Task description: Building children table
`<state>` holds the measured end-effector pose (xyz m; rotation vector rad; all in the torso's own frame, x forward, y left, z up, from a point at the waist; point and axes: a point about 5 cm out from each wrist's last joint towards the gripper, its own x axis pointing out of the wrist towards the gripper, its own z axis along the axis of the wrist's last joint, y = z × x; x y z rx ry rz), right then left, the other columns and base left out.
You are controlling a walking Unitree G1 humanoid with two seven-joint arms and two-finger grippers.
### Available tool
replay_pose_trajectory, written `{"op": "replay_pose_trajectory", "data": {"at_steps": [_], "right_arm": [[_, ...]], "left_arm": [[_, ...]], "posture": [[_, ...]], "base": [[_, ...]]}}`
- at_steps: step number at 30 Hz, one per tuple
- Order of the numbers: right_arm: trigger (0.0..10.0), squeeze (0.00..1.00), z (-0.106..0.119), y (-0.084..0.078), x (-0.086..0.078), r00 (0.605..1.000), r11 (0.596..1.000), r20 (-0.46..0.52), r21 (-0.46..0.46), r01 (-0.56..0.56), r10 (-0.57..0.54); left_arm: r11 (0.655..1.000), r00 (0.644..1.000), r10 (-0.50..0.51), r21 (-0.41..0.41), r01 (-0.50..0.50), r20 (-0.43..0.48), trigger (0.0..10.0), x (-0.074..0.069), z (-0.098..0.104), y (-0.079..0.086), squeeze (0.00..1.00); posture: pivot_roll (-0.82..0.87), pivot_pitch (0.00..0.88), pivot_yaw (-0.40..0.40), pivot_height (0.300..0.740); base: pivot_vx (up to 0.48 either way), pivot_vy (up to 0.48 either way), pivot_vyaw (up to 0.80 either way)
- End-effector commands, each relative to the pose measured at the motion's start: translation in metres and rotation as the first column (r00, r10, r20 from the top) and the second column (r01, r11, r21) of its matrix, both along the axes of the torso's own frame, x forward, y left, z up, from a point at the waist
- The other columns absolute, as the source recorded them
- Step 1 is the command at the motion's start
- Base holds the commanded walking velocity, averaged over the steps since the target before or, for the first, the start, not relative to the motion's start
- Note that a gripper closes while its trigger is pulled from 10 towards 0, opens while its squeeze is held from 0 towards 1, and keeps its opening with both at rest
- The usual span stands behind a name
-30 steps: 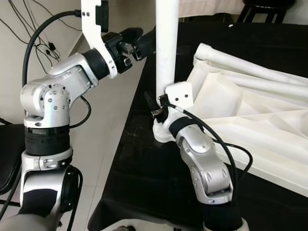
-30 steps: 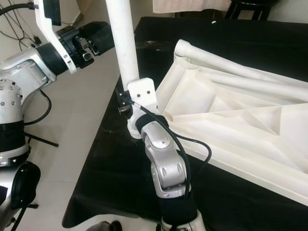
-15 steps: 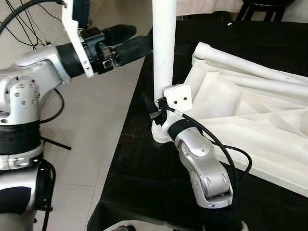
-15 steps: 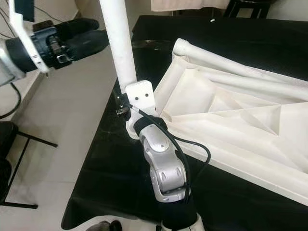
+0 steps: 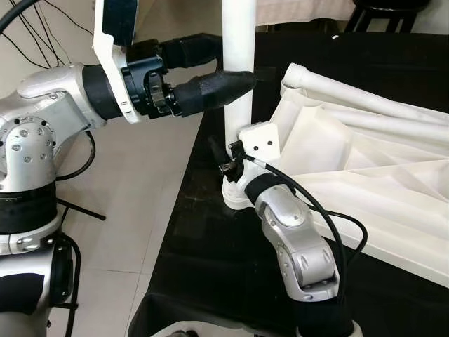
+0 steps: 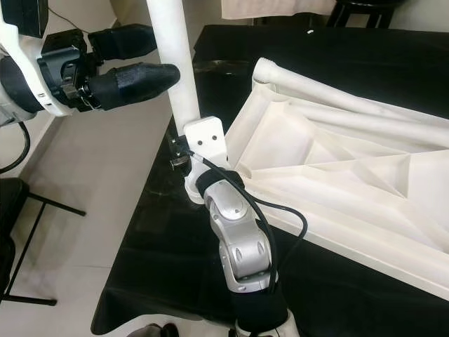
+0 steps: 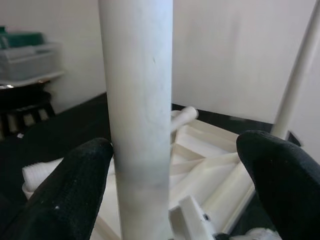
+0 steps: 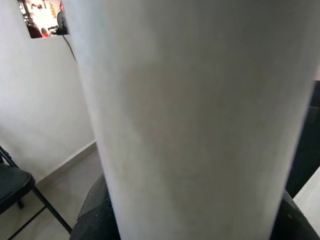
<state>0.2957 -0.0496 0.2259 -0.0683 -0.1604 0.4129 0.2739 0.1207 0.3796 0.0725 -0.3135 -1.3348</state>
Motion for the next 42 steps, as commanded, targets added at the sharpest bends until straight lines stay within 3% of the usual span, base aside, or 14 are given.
{"op": "replay_pose_trajectory", "data": {"at_steps": [1, 2, 5, 16, 17, 23, 35, 36, 38, 39, 42], "right_arm": [[10.0, 0.0, -0.041, 0.016, -0.002, 0.965, 0.996, -0.249, 0.049, -0.071, 0.081], [10.0, 0.0, -0.041, 0.016, -0.002, 0.965, 0.996, -0.249, 0.049, -0.071, 0.081], [10.0, 0.0, -0.04, 0.017, -0.003, 0.965, 0.995, -0.248, 0.058, -0.076, 0.088], [10.0, 0.0, -0.038, 0.017, -0.003, 0.965, 0.995, -0.246, 0.06, -0.083, 0.095], [10.0, 0.0, -0.038, 0.017, -0.003, 0.965, 0.995, -0.246, 0.06, -0.083, 0.096], [10.0, 0.0, -0.038, 0.017, -0.003, 0.965, 0.995, -0.246, 0.06, -0.081, 0.093], [10.0, 0.0, -0.039, 0.014, 0.0, 0.963, 0.995, -0.251, 0.048, -0.087, 0.096], [10.0, 0.3, -0.039, 0.012, 0.001, 0.961, 0.992, -0.247, 0.054, -0.117, 0.127], [10.0, 0.3, -0.038, 0.012, 0.002, 0.958, 0.989, -0.244, 0.06, -0.139, 0.149], [10.0, 1.0, -0.036, 0.01, 0.004, 0.957, 0.986, -0.236, 0.057, -0.159, 0.168], [10.0, 1.0, -0.029, 0.008, 0.009, 0.935, 0.958, -0.207, 0.05, -0.282, 0.287]], "left_arm": [[1.0, 0.999, -0.008, 0.017, 0.007, 0.032, 10.0, -0.002, 0.002, -0.006, 0.0], [1.0, 0.999, -0.008, 0.017, 0.007, 0.032, 10.0, -0.002, 0.002, -0.006, 0.0], [0.991, 0.992, 0.122, -0.056, -0.123, -0.021, 10.0, 0.028, -0.001, -0.016, 0.0], [0.981, 0.982, 0.159, -0.097, -0.169, -0.103, 10.0, 0.048, -0.012, -0.034, 0.0], [0.985, 0.986, 0.126, -0.101, -0.137, -0.11, 0.0, 0.046, -0.013, -0.039, 0.0], [0.996, 0.993, 0.068, -0.052, -0.073, -0.094, 0.0, 0.04, -0.013, -0.045, 0.0], [0.999, 0.997, 0.041, 0.007, -0.04, -0.072, 0.0, 0.03, -0.018, -0.05, 0.0], [0.999, 0.997, 0.038, 0.009, -0.038, -0.071, 0.0, 0.03, -0.019, -0.05, 0.0], [0.999, 0.997, 0.037, 0.011, -0.036, -0.07, 0.0, 0.029, -0.019, -0.051, 0.0], [0.999, 0.997, 0.035, 0.015, -0.034, -0.07, 0.0, 0.029, -0.02, -0.051, 0.0], [0.999, 0.997, 0.033, 0.029, -0.032, -0.064, 0.0, 0.028, -0.022, -0.052, 0.0]], "posture": [[-0.02, 0.191, 0.076, 0.74], [-0.02, 0.191, 0.076, 0.74], [-0.02, 0.192, 0.075, 0.74], [-0.03, 0.192, 0.076, 0.74], [-0.03, 0.193, 0.076, 0.74], [-0.03, 0.193, 0.078, 0.74], [-0.02, 0.187, 0.078, 0.74], [-0.02, 0.186, 0.077, 0.74], [-0.02, 0.186, 0.077, 0.74], [-0.02, 0.183, 0.076, 0.74], [-0.02, 0.182, 0.076, 0.74]], "base": [[0.0, 0.0, 0.0], [0.0, 0.0, 0.0], [0.0, 0.0, 0.0], [0.0, 0.0, 0.0], [0.0, 0.0, 0.0], [0.0, 0.0, 0.0], [0.0, 0.0, 0.0], [0.0, 0.0, 0.0], [0.0, 0.0, 0.0], [0.0, 0.0, 0.0], [0.0, 0.0, 0.0]]}}
